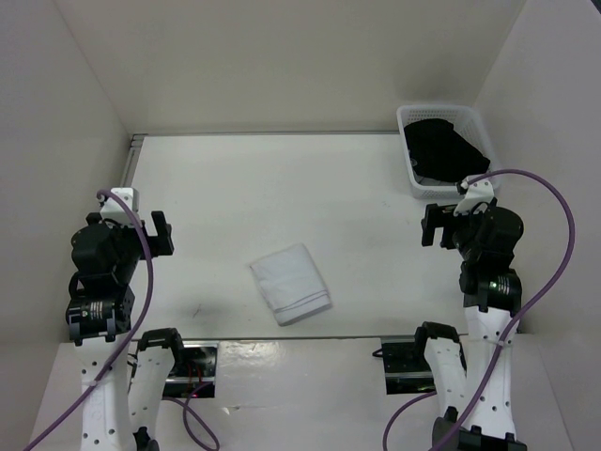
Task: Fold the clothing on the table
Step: Fold the skirt
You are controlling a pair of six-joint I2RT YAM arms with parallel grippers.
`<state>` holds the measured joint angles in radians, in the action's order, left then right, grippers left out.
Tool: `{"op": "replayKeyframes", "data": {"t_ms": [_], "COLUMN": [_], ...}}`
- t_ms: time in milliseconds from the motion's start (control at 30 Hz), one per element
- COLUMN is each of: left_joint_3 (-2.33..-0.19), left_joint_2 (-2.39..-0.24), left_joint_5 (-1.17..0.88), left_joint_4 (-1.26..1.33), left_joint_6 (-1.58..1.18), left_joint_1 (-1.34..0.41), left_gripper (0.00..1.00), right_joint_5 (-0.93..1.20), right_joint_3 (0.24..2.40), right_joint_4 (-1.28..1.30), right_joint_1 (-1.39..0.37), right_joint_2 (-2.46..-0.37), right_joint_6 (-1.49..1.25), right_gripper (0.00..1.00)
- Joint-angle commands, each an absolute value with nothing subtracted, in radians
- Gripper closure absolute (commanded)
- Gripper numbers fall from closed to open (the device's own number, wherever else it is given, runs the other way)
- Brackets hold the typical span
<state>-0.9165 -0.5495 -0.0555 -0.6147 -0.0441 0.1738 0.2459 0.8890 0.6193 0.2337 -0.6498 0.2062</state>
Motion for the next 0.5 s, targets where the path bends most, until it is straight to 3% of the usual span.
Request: {"op": "replayKeyframes", "data": {"t_ms": [0,467], "left_joint_3": [-0.927,-0.927], "left_joint_2": [-0.541,-0.541], "left_joint_5": [-0.075,-0.075], "left_joint_4": [-0.589,-0.589], "left_joint_6": [-0.023,-0.023], "left_joint_1": [0.181,0.181], "left_gripper": [0.0,0.0], "right_joint_5": [0.25,0.279], "right_joint_3": [0.884,0.884], "right_joint_4": [0.572,0.572], "right_joint_1": [0.239,0.239], "right_joint_2": [-0.649,-0.658], "right_joint_6": [0.213,0.222], "right_gripper": [0.01,0.01]}}
